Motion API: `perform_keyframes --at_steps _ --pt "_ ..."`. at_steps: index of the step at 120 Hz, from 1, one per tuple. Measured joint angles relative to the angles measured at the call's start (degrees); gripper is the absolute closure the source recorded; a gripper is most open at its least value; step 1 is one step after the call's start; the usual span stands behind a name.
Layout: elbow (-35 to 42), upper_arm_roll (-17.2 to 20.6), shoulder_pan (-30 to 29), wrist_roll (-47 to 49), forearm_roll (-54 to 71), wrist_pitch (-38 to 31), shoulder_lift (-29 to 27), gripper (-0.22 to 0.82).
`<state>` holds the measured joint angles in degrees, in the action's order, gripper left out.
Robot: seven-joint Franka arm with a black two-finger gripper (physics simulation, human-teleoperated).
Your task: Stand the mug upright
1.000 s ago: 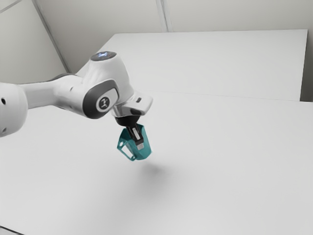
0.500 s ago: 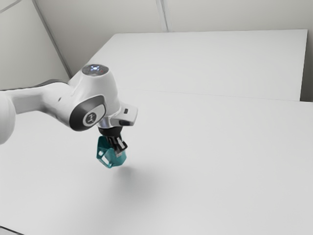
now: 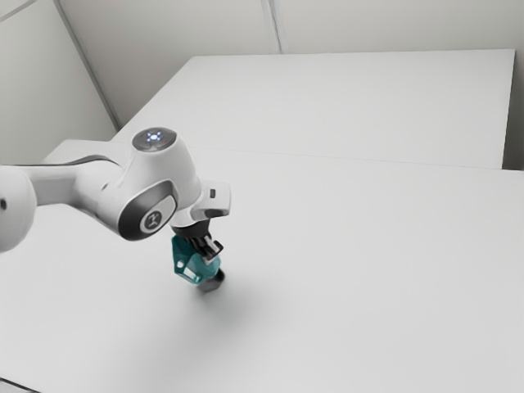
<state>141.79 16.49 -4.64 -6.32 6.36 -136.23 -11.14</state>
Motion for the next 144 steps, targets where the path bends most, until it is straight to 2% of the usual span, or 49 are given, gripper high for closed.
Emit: perform_keyframes --at_steps 38,53,69,86,100,113,129,144 --pt "0.0 -0.02 -0.07 2.78 0.0 -1.15 2.6 0.76" --pt "0.0 0.02 -0.01 3.45 -0.06 -1.18 2.77 0.72" --pt "0.0 0.02 0.0 3.99 -0.13 -1.13 2.64 0.6" --pt "-0.03 0.03 0.07 4.46 -0.18 -1.12 1.47 0.34" --pt "-0.08 0.03 0.6 4.71 -0.19 -0.96 -0.44 0.2" --pt "-0.62 0.14 0.77 4.87 -0.44 0.05 -2.15 0.13" --pt "-4.08 0.2 0.61 5.08 -2.7 4.45 -2.82 0.07" --pt "-12.4 0.23 0.53 5.26 -5.02 12.53 -2.28 0.05"
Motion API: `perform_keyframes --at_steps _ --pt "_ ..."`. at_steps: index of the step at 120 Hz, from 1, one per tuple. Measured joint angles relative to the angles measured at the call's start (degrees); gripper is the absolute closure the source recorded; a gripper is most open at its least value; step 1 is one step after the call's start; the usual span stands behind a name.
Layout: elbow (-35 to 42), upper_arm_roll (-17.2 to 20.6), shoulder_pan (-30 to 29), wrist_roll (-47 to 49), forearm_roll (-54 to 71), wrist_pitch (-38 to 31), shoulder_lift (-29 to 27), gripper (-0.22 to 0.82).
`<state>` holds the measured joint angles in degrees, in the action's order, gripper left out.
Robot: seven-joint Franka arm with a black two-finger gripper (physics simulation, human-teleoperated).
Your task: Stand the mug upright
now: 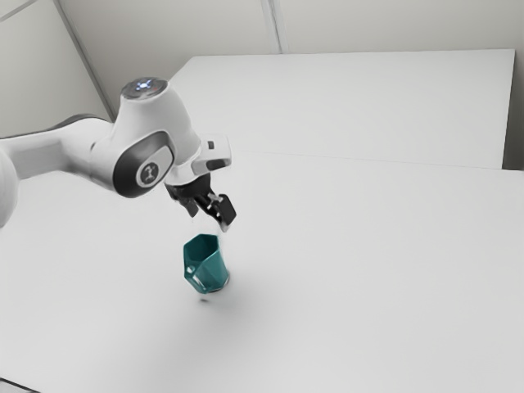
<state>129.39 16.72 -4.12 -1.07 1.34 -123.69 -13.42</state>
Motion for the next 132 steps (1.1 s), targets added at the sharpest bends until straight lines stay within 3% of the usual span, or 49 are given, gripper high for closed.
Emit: perform_keyframes --at_steps 19,45,98,132 --pt "-7.57 -0.59 0.04 0.17 -1.52 9.4 2.88 0.03" --pt "-16.85 -5.39 2.9 0.35 -2.27 18.15 8.29 0.02" --pt "-32.47 -9.54 5.09 0.68 -1.83 30.53 12.85 0.01" --pt "-39.86 -9.89 4.7 0.85 -1.62 36.76 13.36 0.01"
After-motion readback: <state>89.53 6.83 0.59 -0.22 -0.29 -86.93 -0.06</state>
